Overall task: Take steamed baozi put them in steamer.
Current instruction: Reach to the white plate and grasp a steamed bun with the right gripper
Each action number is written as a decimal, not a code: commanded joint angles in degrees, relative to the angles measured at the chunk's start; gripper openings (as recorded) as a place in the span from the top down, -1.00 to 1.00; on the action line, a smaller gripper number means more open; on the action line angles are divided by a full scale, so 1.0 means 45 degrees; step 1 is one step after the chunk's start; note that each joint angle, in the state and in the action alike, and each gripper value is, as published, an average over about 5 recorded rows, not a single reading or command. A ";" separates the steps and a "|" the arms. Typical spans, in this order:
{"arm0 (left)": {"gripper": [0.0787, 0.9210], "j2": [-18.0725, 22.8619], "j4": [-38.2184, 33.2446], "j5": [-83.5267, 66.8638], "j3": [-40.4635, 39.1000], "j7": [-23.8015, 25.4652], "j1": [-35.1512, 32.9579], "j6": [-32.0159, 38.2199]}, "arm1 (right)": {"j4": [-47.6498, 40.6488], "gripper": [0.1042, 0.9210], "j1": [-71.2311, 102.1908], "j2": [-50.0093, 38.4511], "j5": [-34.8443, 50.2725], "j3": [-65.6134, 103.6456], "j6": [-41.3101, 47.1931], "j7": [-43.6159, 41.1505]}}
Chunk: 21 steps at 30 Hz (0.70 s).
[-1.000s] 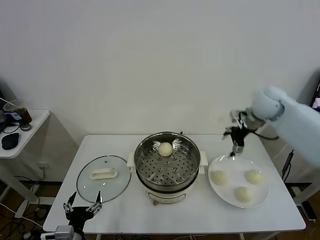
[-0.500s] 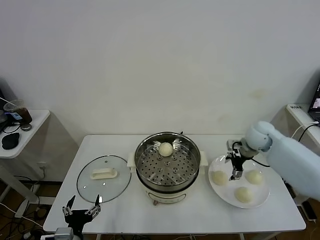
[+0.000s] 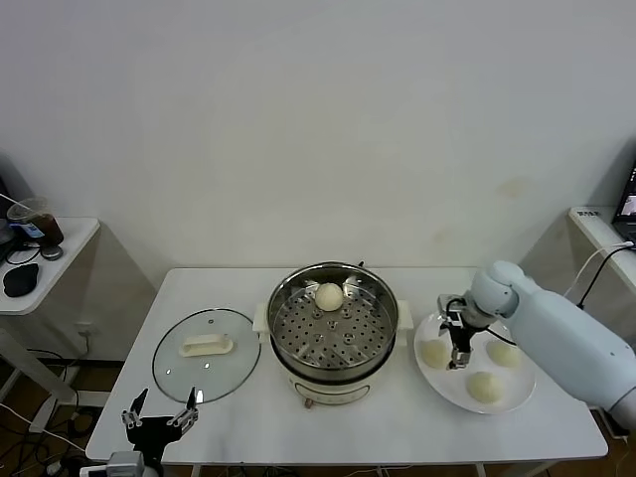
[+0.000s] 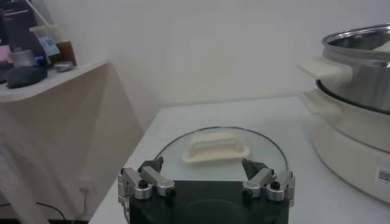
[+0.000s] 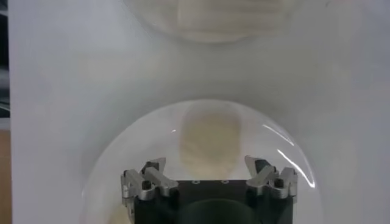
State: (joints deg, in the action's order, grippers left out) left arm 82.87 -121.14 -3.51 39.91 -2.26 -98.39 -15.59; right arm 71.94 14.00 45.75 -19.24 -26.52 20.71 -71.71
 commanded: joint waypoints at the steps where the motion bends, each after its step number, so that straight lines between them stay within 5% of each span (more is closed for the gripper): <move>1: -0.77 0.0003 0.0028 0.0004 0.0009 0.0007 0.0006 -0.0001 | -0.0295 -0.76 0.0230 0.0203 -0.0257 0.0085 -0.0075 0.0304; 21: -0.77 0.0040 0.0072 0.0017 -0.0093 0.0009 0.0072 -0.0002 | -0.0752 -0.70 0.0285 0.0421 0.0137 0.0116 0.0031 0.0637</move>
State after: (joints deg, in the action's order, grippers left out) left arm 83.07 -120.84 -3.48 39.49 -2.24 -98.07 -15.59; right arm 69.04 15.15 47.36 -18.46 -25.93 20.89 -69.11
